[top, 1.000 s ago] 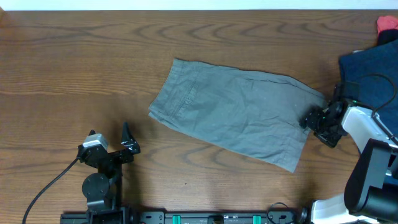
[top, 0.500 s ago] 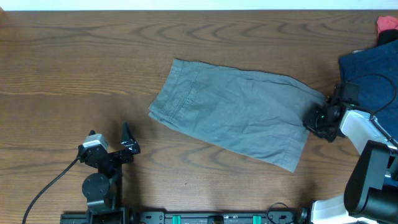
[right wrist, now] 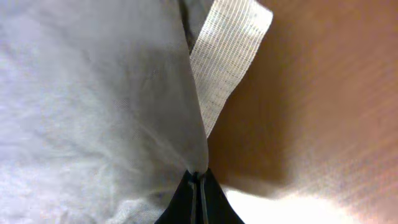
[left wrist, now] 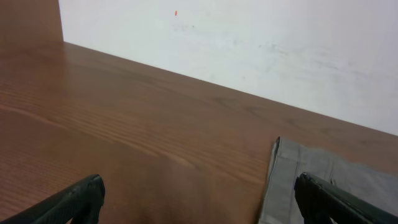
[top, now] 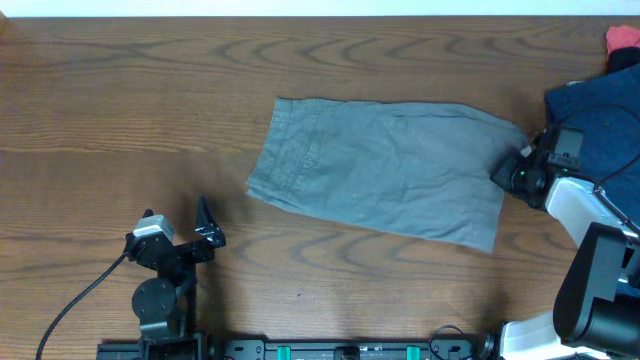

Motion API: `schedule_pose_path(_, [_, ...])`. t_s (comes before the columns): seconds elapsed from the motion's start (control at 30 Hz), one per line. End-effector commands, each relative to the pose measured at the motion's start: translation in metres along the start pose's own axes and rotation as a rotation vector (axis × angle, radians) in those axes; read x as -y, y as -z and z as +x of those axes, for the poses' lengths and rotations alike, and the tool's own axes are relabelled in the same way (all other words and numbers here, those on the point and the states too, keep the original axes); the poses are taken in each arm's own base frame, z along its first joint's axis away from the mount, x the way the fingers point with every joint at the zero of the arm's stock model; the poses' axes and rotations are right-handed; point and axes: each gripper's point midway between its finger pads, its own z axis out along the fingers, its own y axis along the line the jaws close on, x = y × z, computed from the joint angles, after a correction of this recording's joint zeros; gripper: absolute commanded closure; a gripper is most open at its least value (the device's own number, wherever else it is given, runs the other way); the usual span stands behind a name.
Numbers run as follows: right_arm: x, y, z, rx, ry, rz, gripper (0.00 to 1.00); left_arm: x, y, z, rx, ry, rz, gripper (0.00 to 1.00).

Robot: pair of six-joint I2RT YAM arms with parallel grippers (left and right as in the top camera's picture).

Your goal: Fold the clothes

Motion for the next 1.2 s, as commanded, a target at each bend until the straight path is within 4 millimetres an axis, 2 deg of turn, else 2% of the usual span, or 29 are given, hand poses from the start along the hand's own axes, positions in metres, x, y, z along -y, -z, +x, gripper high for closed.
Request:
schedule_pose_path(0.0, [-0.008, 0.003, -0.023, 0.064, 0.044, -0.024, 0.99, -0.007, -0.001, 0.015, -0.042, -0.013, -0.025, 0.02])
schedule_pose_path(0.23, [-0.031, 0.016, -0.068, 0.208, 0.07, -0.087, 0.99, -0.007, -0.001, 0.015, -0.042, -0.013, -0.025, 0.02])
schedule_pose_path(0.33, [-0.044, 0.029, -0.092, 0.256, 0.083, -0.106, 0.97, -0.007, -0.001, 0.015, -0.042, -0.013, -0.025, 0.02])
schedule_pose_path(0.4, [-0.052, 0.041, -0.109, 0.279, 0.091, -0.114, 0.84, -0.007, -0.001, 0.015, -0.042, -0.013, -0.025, 0.02])
schedule_pose_path(0.43, [-0.057, 0.049, -0.118, 0.288, 0.106, -0.115, 0.69, -0.007, -0.001, 0.015, -0.042, -0.013, -0.025, 0.02])
schedule_pose_path(0.47, [-0.061, 0.056, -0.125, 0.293, 0.116, -0.115, 0.42, -0.007, -0.001, 0.015, -0.042, -0.013, -0.025, 0.02])
schedule_pose_path(0.5, [-0.065, 0.064, -0.132, 0.291, 0.125, -0.113, 0.06, -0.007, -0.001, 0.015, -0.042, -0.013, -0.025, 0.02])
schedule_pose_path(0.53, [-0.068, 0.072, -0.136, 0.283, 0.126, -0.109, 0.01, -0.007, -0.001, 0.015, -0.042, -0.013, -0.025, 0.02])
schedule_pose_path(0.63, [-0.075, 0.091, -0.142, 0.248, 0.123, -0.102, 0.01, -0.007, -0.001, 0.015, -0.042, -0.013, -0.025, 0.02])
schedule_pose_path(0.73, [-0.099, 0.102, -0.128, 0.175, 0.149, -0.177, 0.01, -0.007, -0.001, 0.015, -0.042, -0.013, -0.025, 0.02])
schedule_pose_path(0.83, [-0.143, 0.105, -0.097, 0.071, 0.213, -0.337, 0.02, -0.007, -0.001, 0.015, -0.042, -0.013, -0.025, 0.02])
schedule_pose_path(1.0, [-0.221, 0.107, -0.026, -0.051, 0.386, -0.47, 0.18, -0.007, -0.001, 0.015, -0.042, -0.013, -0.025, 0.02])
schedule_pose_path(1.07, [-0.257, 0.105, 0.008, -0.084, 0.476, -0.516, 0.34, -0.007, -0.001, 0.015, -0.042, -0.013, -0.025, 0.02])
schedule_pose_path(1.1, [-0.268, 0.103, 0.022, -0.096, 0.499, -0.521, 0.44, -0.007, -0.001, 0.015, -0.042, -0.013, -0.025, 0.02])
schedule_pose_path(1.17, [-0.292, 0.091, 0.056, -0.121, 0.521, -0.492, 0.7, -0.007, -0.001, 0.015, -0.042, -0.013, -0.025, 0.02])
